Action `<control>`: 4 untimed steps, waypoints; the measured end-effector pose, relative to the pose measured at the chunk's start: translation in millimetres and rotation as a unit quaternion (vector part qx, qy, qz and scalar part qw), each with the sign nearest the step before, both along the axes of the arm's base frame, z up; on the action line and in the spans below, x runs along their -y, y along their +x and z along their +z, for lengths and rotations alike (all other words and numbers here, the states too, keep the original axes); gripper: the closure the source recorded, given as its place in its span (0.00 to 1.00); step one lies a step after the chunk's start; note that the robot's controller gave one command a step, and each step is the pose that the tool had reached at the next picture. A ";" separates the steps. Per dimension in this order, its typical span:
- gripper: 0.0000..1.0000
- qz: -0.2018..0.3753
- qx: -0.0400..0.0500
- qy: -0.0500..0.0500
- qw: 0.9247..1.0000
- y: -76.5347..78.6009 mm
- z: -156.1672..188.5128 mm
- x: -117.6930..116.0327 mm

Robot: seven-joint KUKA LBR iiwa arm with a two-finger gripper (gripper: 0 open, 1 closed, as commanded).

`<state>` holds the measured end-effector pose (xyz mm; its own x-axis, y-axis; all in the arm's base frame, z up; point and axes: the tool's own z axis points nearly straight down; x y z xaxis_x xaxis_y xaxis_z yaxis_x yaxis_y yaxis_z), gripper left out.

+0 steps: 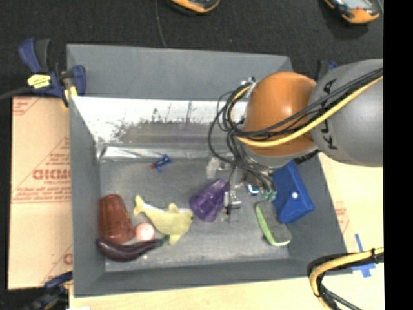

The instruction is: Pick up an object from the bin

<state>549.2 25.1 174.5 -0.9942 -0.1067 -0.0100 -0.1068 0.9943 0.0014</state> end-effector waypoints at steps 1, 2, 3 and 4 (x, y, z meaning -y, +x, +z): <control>0.00 0.043 0.003 -0.001 0.999 8.6 -42.9 -0.8; 0.00 0.126 0.003 -0.002 0.992 7.6 -74.0 -11.3; 0.00 0.122 0.003 -0.001 0.992 8.9 -77.1 -8.7; 0.00 0.126 0.002 -0.002 0.992 6.8 -79.5 -9.8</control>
Offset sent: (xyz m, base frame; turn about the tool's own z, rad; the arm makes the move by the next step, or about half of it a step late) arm 0.0054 0.0172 -0.0901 -0.3015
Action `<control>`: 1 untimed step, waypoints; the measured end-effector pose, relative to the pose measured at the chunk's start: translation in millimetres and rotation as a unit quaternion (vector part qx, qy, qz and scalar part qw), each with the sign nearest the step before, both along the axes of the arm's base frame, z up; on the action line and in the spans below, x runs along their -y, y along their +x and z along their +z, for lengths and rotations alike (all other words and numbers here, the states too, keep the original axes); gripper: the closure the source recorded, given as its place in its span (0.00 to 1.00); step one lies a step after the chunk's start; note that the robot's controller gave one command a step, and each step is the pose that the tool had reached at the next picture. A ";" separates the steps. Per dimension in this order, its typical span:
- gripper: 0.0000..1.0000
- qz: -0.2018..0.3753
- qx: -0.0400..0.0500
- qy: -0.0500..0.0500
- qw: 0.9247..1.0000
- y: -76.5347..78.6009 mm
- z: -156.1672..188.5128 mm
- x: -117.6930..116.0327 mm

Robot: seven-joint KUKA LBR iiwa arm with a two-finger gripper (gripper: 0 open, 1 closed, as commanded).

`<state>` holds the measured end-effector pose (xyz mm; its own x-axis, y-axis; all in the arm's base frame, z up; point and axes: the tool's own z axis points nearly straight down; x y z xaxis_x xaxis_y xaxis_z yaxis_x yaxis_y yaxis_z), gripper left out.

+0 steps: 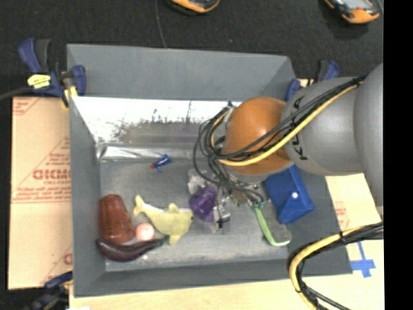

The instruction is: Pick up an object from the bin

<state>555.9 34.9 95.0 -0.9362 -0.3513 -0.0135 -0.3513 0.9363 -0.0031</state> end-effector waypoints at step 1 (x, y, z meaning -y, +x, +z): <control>0.00 -0.002 0.002 0.001 1.000 2.6 3.2 3.3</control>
Offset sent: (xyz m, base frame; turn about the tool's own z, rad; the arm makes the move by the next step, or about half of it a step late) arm -0.0076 -0.0042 -0.0221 -0.0394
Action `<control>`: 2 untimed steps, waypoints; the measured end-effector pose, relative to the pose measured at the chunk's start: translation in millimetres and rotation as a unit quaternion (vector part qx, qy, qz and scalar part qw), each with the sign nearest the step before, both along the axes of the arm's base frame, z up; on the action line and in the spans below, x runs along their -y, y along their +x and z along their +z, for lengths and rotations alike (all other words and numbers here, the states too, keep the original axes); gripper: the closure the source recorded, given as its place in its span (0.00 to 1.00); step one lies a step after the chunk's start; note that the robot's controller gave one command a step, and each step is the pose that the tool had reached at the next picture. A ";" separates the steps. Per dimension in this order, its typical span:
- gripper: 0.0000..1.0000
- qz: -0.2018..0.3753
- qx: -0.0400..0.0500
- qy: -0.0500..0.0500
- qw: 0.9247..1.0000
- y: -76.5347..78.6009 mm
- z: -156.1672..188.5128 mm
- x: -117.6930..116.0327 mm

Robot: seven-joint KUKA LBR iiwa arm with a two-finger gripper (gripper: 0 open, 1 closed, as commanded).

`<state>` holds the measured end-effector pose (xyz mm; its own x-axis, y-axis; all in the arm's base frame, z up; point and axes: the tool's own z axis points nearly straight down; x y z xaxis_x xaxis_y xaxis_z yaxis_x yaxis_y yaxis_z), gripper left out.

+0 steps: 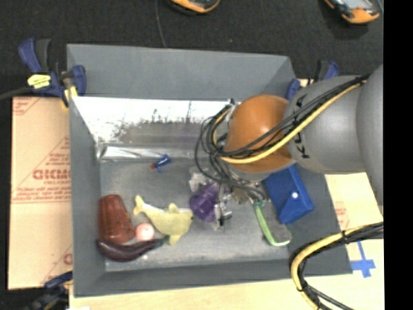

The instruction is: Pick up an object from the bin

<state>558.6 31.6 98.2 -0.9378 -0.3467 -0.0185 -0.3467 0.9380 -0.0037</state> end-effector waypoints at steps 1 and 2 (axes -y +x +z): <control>0.00 0.017 -0.001 0.000 1.000 -7.3 -20.3 1.2; 1.00 0.002 0.004 0.001 1.000 1.1 -17.8 2.8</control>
Offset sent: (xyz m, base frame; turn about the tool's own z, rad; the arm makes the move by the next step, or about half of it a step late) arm 0.0001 -0.0031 -0.0180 -0.0008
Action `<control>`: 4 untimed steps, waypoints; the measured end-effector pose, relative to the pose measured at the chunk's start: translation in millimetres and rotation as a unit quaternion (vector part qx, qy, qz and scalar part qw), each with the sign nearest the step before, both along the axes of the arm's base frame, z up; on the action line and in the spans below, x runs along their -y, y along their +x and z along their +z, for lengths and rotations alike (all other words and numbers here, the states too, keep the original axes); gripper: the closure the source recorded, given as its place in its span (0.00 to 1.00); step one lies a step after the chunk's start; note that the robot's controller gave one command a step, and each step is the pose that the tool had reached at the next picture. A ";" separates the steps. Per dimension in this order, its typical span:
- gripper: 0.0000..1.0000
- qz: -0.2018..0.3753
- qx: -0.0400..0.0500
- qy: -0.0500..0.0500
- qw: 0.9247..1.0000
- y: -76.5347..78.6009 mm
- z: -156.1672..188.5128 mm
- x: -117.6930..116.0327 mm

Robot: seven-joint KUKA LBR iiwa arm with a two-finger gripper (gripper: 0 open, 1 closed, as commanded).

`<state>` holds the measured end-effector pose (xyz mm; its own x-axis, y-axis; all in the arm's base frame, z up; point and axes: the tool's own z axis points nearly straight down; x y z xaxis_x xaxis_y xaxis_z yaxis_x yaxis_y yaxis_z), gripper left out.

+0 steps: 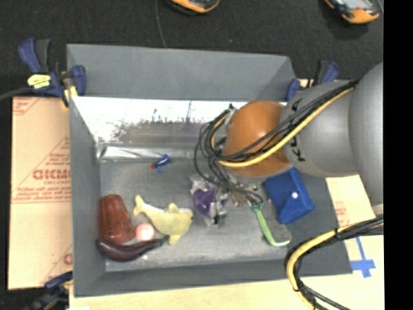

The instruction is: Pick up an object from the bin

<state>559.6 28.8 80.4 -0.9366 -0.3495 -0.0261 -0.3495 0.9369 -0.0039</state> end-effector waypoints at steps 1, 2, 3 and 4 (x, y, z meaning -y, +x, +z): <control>1.00 -0.001 0.000 0.000 1.000 -0.3 -0.3 0.0; 1.00 0.003 -0.002 0.000 1.000 -1.7 -1.8 -0.5; 1.00 0.006 0.001 0.000 1.000 -1.6 11.3 2.6; 1.00 0.012 0.001 -0.001 1.000 -1.7 74.8 2.7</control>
Offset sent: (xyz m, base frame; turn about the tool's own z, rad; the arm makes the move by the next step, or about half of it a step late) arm -0.0029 0.0024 -0.0036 -0.0171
